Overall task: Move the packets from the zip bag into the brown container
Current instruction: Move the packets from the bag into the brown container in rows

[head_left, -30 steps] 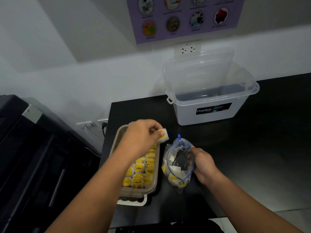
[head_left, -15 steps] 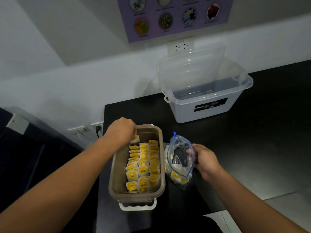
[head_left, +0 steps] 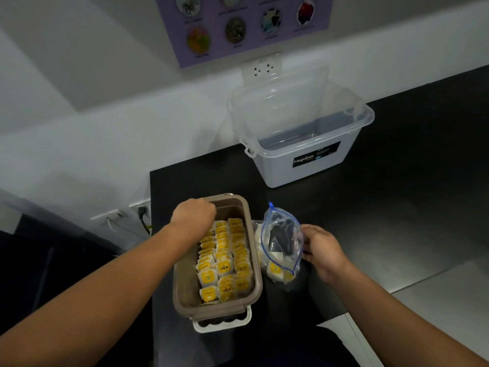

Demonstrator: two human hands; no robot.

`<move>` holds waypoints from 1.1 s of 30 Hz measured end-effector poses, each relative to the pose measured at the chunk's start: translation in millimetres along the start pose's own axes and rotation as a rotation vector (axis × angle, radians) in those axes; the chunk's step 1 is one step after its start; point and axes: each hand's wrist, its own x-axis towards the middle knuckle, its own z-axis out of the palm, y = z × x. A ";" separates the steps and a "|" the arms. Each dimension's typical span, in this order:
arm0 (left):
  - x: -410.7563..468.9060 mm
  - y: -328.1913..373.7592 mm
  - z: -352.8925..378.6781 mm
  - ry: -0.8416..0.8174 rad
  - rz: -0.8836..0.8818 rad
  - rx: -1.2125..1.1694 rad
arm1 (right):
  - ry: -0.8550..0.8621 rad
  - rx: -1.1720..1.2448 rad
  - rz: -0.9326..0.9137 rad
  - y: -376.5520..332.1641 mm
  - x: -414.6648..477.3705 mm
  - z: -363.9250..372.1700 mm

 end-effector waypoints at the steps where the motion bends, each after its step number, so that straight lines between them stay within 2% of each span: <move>1: -0.5 0.6 0.5 0.000 0.007 0.000 | 0.002 0.000 0.001 1.0 -1.4 0.0; 17: -12.0 1.6 -7.1 0.048 -0.073 0.099 | 0.022 -0.067 0.008 7.4 -18.7 -0.2; 26: -8.0 6.0 -1.3 0.037 0.031 0.155 | 0.047 -0.136 0.026 8.7 -24.2 1.8; 33: -2.6 0.5 0.5 0.018 0.036 0.148 | 0.030 -0.150 0.053 8.9 -28.9 0.2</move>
